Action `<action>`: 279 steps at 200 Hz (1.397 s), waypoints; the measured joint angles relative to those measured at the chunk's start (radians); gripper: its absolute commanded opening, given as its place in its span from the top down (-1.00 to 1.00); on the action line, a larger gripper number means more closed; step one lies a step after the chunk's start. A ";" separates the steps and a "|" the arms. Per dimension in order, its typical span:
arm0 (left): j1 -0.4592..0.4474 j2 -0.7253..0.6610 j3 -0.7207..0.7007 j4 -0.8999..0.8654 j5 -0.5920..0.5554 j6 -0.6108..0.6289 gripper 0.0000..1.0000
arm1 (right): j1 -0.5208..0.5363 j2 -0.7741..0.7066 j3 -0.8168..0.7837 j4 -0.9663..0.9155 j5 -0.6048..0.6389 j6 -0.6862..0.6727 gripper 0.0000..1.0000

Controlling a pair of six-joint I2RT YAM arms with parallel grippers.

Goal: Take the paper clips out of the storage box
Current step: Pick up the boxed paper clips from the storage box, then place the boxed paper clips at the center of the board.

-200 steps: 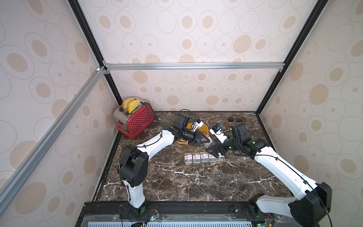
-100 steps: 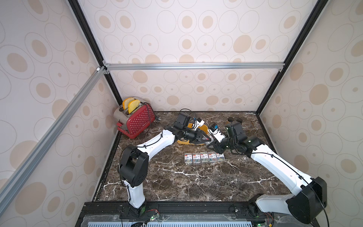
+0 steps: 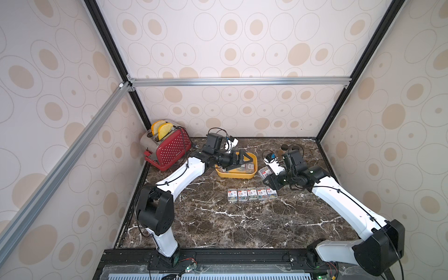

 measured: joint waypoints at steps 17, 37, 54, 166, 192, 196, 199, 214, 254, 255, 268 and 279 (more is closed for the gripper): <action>0.032 -0.021 0.009 -0.058 -0.063 0.042 -0.96 | -0.072 0.039 -0.002 -0.039 0.001 0.034 0.67; 0.030 -0.021 0.023 -0.120 -0.119 0.089 -0.96 | -0.140 0.110 -0.011 -0.067 0.001 0.064 0.66; 0.025 -0.020 0.023 -0.161 -0.144 0.116 -0.95 | -0.181 0.174 -0.027 -0.081 0.005 0.082 0.67; 0.023 0.010 0.023 -0.172 -0.154 0.140 -0.94 | -0.281 0.351 -0.047 -0.081 0.051 0.097 0.50; 0.023 0.029 0.023 -0.169 -0.150 0.140 -0.94 | -0.281 0.373 -0.047 -0.074 0.048 0.096 0.42; 0.023 0.031 0.023 -0.169 -0.150 0.140 -0.94 | -0.281 0.378 -0.047 -0.073 0.048 0.096 0.40; 0.023 0.032 0.023 -0.169 -0.150 0.140 -0.94 | -0.281 0.381 -0.047 -0.072 0.048 0.096 0.38; 0.023 0.035 0.023 -0.168 -0.147 0.140 -0.94 | -0.281 0.399 -0.047 -0.068 0.043 0.096 0.29; 0.023 0.047 0.025 -0.168 -0.138 0.142 -0.95 | -0.281 0.420 -0.047 -0.060 0.036 0.096 -0.18; 0.023 0.047 0.025 -0.168 -0.138 0.142 -0.95 | -0.281 0.420 -0.047 -0.060 0.035 0.096 -0.20; 0.023 0.055 0.031 -0.168 -0.137 0.142 -0.95 | -0.281 0.420 -0.047 -0.058 0.032 0.093 -0.35; 0.023 0.061 0.035 -0.167 -0.136 0.142 -0.95 | -0.281 0.420 -0.047 -0.057 0.029 0.095 -0.39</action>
